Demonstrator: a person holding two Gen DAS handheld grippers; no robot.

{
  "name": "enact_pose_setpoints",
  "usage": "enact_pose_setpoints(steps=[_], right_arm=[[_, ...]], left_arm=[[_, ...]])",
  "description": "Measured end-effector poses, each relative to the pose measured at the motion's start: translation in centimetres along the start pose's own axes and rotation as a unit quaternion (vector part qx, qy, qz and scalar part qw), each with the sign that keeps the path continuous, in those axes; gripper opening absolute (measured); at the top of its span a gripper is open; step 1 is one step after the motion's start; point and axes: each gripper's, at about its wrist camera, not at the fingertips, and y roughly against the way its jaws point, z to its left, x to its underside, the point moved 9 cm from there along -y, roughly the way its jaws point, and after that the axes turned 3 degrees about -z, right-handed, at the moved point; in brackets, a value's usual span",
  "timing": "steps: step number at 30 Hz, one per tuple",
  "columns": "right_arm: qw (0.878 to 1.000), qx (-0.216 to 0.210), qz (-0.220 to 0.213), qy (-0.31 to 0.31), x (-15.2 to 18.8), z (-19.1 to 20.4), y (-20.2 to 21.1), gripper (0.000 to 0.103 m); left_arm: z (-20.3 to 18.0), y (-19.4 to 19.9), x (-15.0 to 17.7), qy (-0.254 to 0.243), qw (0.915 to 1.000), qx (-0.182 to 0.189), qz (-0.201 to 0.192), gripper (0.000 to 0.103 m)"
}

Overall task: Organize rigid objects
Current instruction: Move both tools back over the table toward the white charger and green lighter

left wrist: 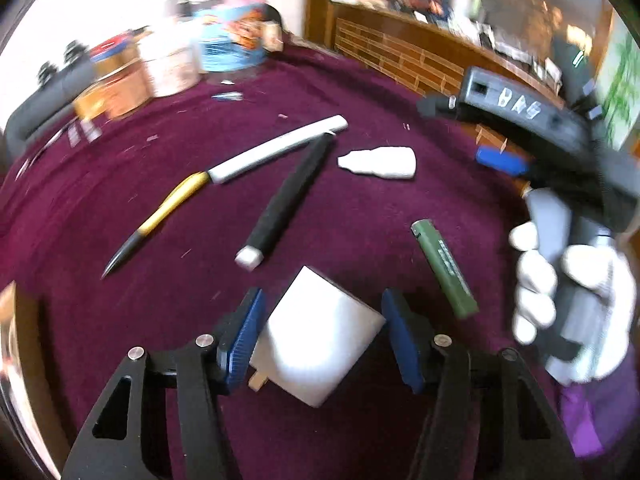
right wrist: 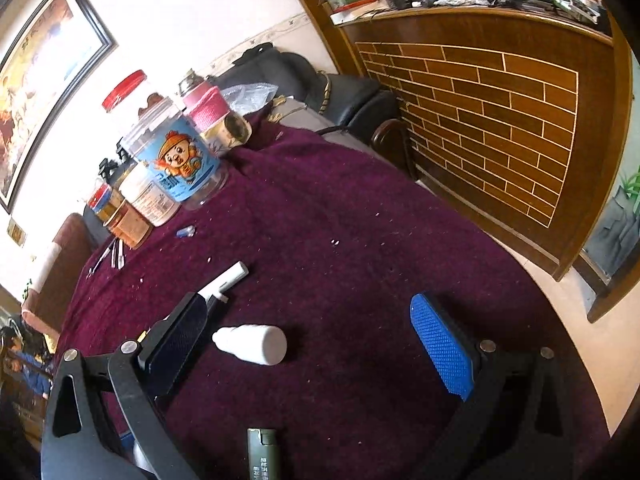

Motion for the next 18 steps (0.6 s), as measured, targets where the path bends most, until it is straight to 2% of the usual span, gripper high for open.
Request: enact_pose_setpoints(steps=[4,8,13,18], right_arm=[[1.000,-0.001,0.005,0.002,0.2,0.1,-0.1,0.102],[1.000,-0.002,0.001,0.004,0.3,0.1,0.0,0.102],[1.000,-0.001,0.000,0.009,0.3,0.2,0.0,0.102],[1.000,-0.004,0.004,0.006,0.3,0.2,-0.1,0.102]], left_arm=[[1.4,3.0,1.6,0.023,0.9991,-0.030,-0.022,0.057],[1.5,4.3,2.6,0.032,0.9981,-0.041,-0.032,0.058],[1.7,2.9,1.9,0.029,0.9976,-0.052,-0.036,0.066],[0.5,0.8,1.7,0.012,0.9982,-0.055,-0.018,0.066]])
